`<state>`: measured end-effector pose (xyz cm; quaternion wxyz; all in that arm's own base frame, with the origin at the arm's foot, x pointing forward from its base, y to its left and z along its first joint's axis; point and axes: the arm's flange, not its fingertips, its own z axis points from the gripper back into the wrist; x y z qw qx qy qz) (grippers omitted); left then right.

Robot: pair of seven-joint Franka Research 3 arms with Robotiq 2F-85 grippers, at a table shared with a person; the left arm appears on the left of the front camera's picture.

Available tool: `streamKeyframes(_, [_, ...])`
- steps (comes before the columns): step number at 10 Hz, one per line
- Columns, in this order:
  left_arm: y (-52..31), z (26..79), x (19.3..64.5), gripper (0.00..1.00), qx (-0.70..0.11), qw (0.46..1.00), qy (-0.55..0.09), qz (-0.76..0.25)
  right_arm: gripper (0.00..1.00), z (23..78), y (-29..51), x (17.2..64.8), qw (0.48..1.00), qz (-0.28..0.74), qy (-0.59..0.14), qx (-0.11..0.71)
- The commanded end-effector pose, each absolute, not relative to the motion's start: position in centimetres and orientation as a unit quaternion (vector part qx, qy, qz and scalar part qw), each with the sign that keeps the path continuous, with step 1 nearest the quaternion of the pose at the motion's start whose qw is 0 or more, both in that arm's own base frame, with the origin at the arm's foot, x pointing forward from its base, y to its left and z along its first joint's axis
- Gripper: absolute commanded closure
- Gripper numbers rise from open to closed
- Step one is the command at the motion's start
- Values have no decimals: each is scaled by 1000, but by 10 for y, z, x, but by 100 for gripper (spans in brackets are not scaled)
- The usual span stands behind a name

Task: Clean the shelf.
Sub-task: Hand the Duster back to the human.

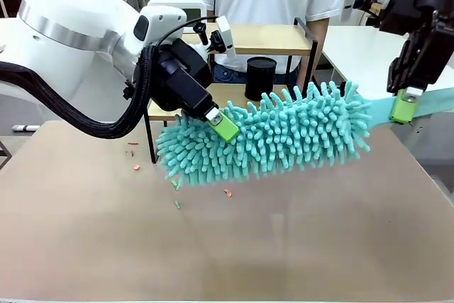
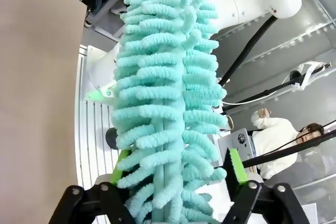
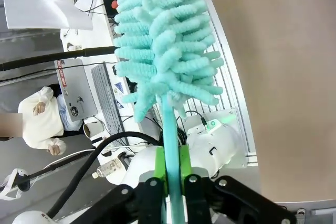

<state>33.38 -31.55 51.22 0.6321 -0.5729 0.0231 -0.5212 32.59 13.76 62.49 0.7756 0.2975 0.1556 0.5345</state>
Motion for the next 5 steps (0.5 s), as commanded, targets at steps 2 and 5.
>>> streamKeyframes(2, [-312,508,331,65,-559,626,18,-543,88,625,134,321,776,532,142,307])
streamKeyframes(5, [-312,506,331,100,-561,625,17,-542,88,623,135,321,776,531,148,308])
